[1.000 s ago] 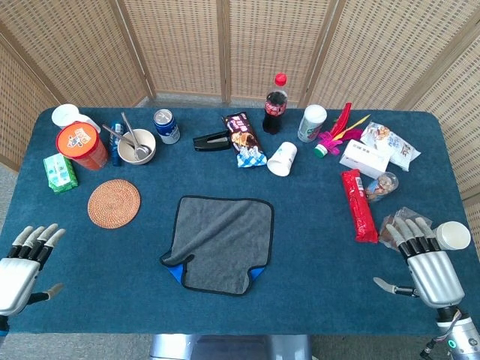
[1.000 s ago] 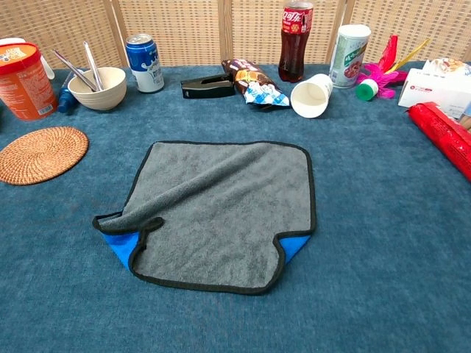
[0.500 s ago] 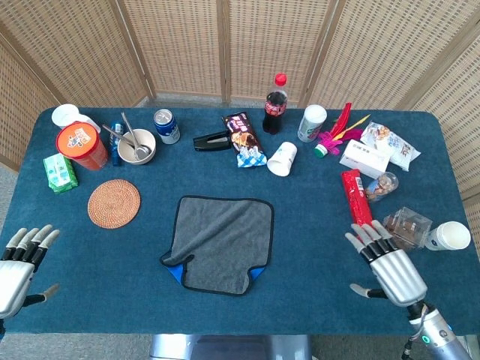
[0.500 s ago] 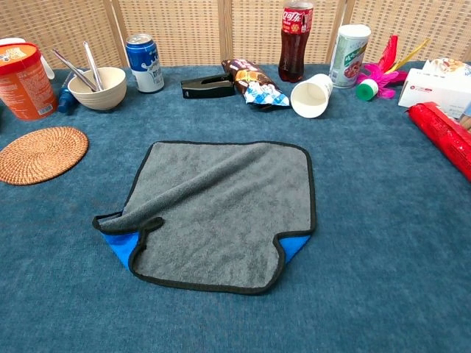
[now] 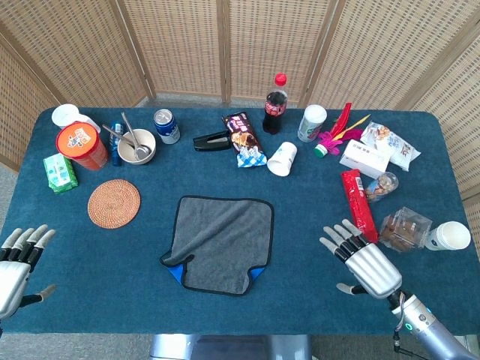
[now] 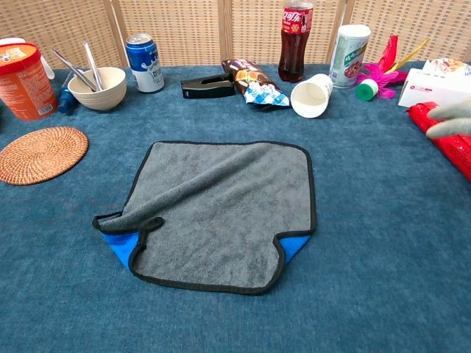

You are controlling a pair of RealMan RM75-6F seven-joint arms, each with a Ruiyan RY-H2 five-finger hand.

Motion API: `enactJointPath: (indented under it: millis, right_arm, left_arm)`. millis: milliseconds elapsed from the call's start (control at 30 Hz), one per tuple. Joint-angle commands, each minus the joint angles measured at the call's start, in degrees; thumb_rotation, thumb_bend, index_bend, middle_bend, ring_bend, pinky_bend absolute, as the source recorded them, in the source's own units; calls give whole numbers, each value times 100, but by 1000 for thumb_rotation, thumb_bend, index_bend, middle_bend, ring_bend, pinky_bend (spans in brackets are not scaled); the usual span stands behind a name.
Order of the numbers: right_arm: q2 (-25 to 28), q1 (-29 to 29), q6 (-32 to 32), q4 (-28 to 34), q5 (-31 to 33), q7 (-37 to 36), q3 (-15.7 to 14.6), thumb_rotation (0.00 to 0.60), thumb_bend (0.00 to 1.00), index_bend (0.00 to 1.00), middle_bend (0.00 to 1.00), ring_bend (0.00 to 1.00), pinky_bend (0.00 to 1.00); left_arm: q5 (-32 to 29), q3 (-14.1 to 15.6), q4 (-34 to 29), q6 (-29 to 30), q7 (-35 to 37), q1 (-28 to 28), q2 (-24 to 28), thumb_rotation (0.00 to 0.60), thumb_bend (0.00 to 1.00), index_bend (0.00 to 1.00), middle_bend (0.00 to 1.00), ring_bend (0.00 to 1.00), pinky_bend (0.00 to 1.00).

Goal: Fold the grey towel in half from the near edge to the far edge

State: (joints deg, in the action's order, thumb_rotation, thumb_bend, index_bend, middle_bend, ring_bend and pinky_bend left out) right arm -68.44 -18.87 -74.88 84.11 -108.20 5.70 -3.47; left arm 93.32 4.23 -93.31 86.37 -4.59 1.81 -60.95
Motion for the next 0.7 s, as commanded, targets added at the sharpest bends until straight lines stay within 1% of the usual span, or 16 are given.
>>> enactJointPath:
  millis: [33,200,300,700]
  right_arm:
    - [23,-183,150,-26,-214,-77,-106,495,0,105,0,0,0]
    - [-19,-488,391,-15,-506,-196,-214,570,0,113,0,0,0]
    - [-69,-672,498,-20,-643,-276,-243,597,0,113,0,0,0]
    - [-422,-1244,888,-211,-871,-503,-305,600,0,137,0,0,0]
  left_arm:
    - [-16,-3,-6,2,-4,-10,6,600,196,22,0,0,0]
    - [-24,-3,-37,-6,-39,-17,7,600,196,21,0,0,0]
    - [-27,-7,-55,17,-47,-33,14,600,195,22,0,0,0]
    - [-61,23,-53,147,-8,-164,49,600,196,22,0,0,0]
